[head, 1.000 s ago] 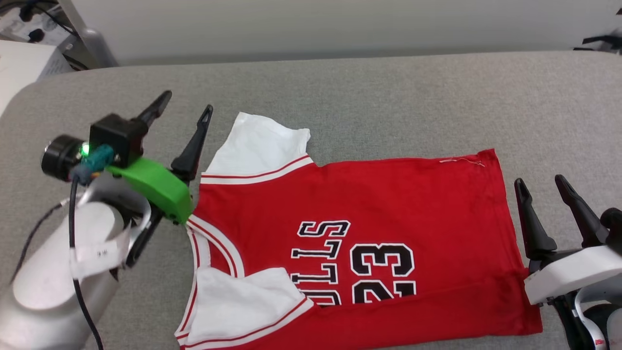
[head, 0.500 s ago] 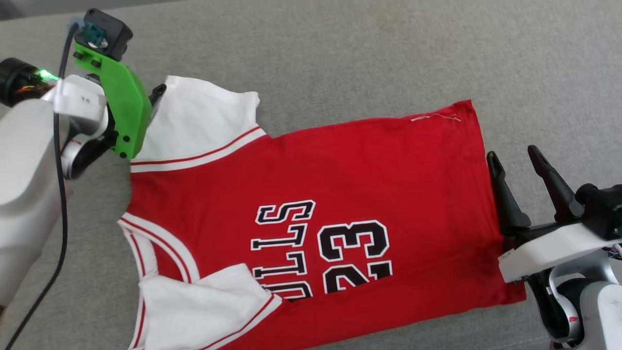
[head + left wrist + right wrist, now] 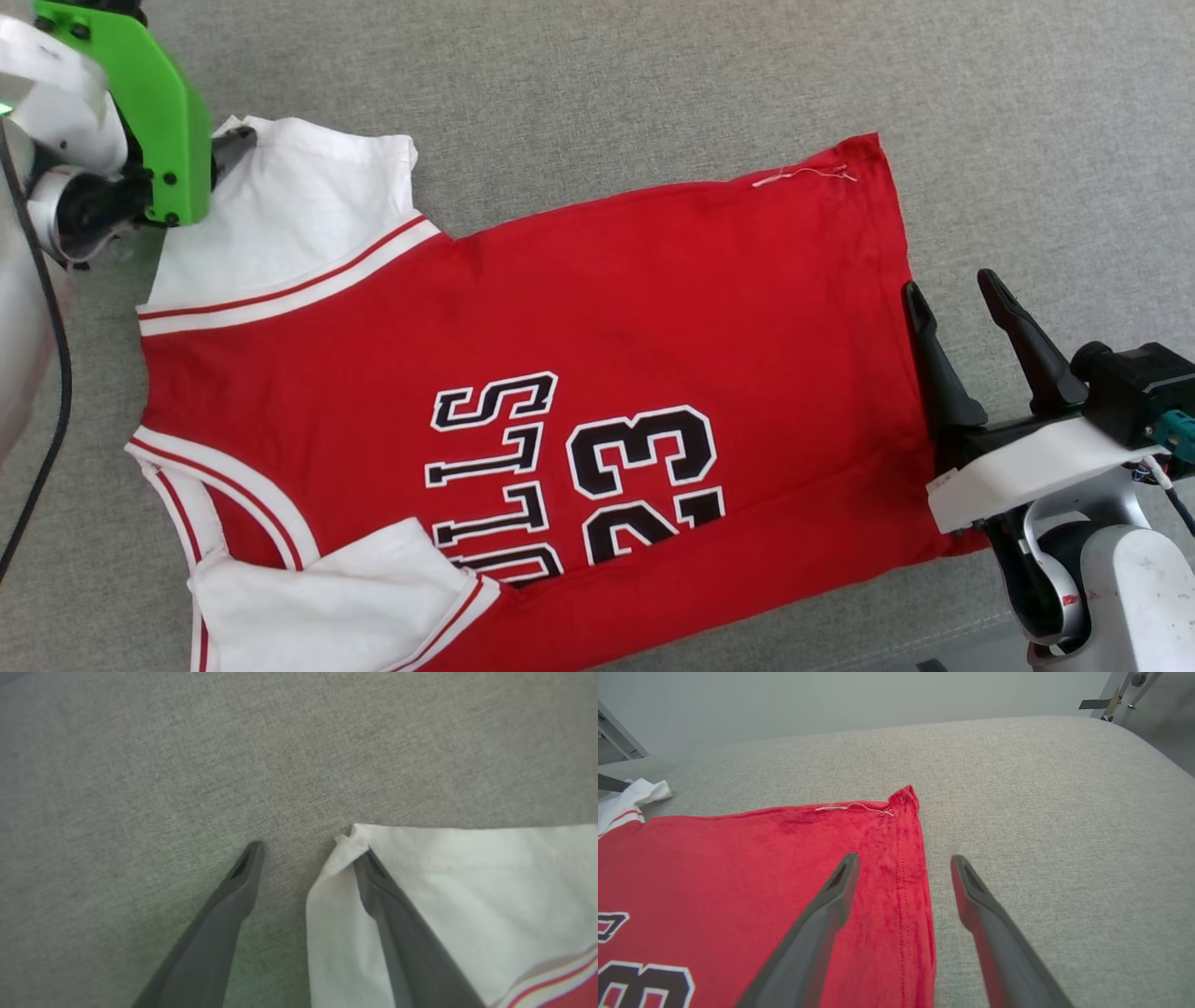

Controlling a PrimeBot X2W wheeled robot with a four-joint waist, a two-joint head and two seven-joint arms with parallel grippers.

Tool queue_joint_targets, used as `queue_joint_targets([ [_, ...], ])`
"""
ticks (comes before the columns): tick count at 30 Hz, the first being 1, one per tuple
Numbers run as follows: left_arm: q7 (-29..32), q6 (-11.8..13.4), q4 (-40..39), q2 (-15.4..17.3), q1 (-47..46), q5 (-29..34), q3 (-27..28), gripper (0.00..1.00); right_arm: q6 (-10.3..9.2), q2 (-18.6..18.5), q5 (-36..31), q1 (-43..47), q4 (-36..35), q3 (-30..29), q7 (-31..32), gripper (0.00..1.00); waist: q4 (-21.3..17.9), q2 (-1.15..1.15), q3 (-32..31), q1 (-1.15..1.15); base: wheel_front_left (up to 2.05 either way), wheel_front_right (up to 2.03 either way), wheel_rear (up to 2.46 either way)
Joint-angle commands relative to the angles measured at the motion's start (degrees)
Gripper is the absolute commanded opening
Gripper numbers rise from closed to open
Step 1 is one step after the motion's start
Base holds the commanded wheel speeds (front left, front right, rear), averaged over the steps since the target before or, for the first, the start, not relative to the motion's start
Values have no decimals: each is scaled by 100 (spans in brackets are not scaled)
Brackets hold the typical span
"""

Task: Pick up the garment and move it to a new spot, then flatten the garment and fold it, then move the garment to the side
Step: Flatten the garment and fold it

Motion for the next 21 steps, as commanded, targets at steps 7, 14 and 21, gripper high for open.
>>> queue_joint_targets([
  [7, 192, -16, 132, -187, 204, -420, -159, 0, -4, -44, 6, -119, 141, -109, -23, 100, 73, 0, -66, -1, 0, 0, 0],
  [14, -311, -16, -3, -279, 360, -649, -150, 0, -4, -145, 30, -67, 220, -171, 98, 100, 310, 0, -524, -1, 0, 0, 0],
  [21, -749, -16, -586, -85, 713, -857, -131, 0, -4, -524, 2, 7, 242, -142, 626, 100, 614, 0, -1098, -1, 0, 0, 0],
])
